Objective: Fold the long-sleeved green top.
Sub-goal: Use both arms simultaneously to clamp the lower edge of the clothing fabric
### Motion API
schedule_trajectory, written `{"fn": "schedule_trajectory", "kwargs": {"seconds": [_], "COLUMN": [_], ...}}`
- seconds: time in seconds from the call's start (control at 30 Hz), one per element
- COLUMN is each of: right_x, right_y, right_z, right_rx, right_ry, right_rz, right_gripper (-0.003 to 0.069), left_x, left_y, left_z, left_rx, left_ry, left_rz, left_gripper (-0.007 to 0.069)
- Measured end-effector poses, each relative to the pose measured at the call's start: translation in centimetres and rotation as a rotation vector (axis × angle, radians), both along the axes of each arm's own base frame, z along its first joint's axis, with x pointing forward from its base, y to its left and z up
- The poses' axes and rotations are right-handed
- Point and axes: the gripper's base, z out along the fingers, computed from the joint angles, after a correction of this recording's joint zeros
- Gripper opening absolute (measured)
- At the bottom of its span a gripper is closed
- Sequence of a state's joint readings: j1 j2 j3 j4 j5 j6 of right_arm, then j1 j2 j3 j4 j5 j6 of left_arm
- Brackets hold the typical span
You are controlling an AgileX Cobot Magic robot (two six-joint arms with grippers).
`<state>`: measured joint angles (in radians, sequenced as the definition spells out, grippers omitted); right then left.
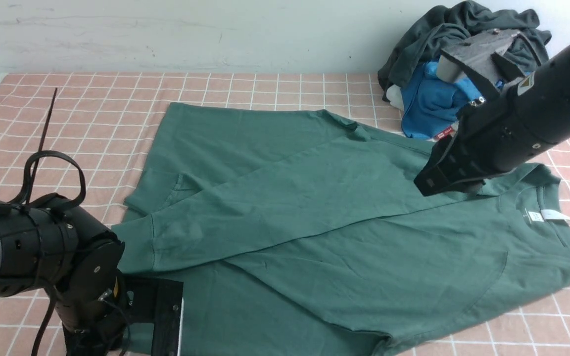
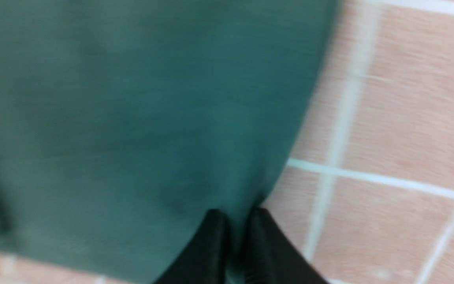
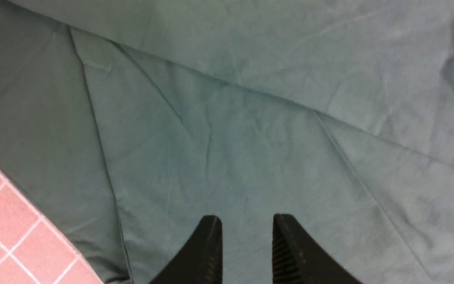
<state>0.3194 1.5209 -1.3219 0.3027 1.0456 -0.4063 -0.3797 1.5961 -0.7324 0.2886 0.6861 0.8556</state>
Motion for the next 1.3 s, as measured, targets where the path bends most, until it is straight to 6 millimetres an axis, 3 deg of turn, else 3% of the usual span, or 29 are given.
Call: {"fn": "schedule_trajectory", "kwargs": {"seconds": [0.2,0.37,0.47,0.57,0.73,0.8,0.83,0.9,0.97,1.07,1.1,1.2,1.3], "right_x": [-1.4,-2.7,-2.8,-2.2,-0.2,0.9,1.0,1.1,0.4,-0.4,-1.1,-2.2,-2.9], "right_y": [-0.5,-0.9,-1.0,-0.9,-0.3,0.0,-0.1,-0.4,-1.4,-2.5,-3.3,-4.0,-4.3], "right_z": [2.3,4.8,5.0,4.0,0.4,-3.3,-3.6,-6.8,-9.9,-12.4,-14.2,-16.7,-17.4], "right_rx": [0.001,-0.028,-0.08,-0.158,-0.205,-0.244,-0.251,-0.319,-0.416,-0.522,-0.601,-0.654,-0.669], "right_ry": [-0.102,-0.266,-0.319,-0.329,-0.187,-0.031,-0.021,0.072,0.142,0.155,0.137,0.067,0.019], "right_rz": [0.049,0.145,0.229,0.333,0.381,0.418,0.421,0.45,0.489,0.535,0.578,0.633,0.657], "right_gripper": [0.0162,0.0081,0.0034,-0.0003,0.0006,0.0086,0.0101,0.0194,0.0281,0.0348,0.038,0.039,0.0381], "left_x": [-0.4,-0.8,-1.0,-1.2,-1.3,-1.3,-1.3,-1.3,-1.3,-1.3,-1.3,-1.3,-1.3], "left_y": [0.2,0.5,0.7,1.0,1.1,1.1,1.1,1.1,1.1,1.1,1.1,1.1,1.1], "left_z": [2.7,3.9,3.9,4.0,4.0,4.0,4.0,4.0,4.0,4.0,4.0,4.0,4.0], "left_rx": [-0.088,-0.148,-0.145,-0.141,-0.152,-0.156,-0.156,-0.157,-0.156,-0.157,-0.158,-0.158,-0.158], "left_ry": [-0.127,-0.187,-0.179,-0.177,-0.188,-0.19,-0.19,-0.191,-0.19,-0.191,-0.191,-0.191,-0.191], "left_rz": [0.201,0.43,0.541,0.687,0.786,0.799,0.799,0.804,0.807,0.813,0.82,0.82,0.82], "left_gripper": [0.0,-0.0001,-0.0001,-0.0001,-0.0001,-0.0001,-0.0001,-0.0001,-0.0001,-0.0001,-0.0001,-0.0001,-0.0001]}}
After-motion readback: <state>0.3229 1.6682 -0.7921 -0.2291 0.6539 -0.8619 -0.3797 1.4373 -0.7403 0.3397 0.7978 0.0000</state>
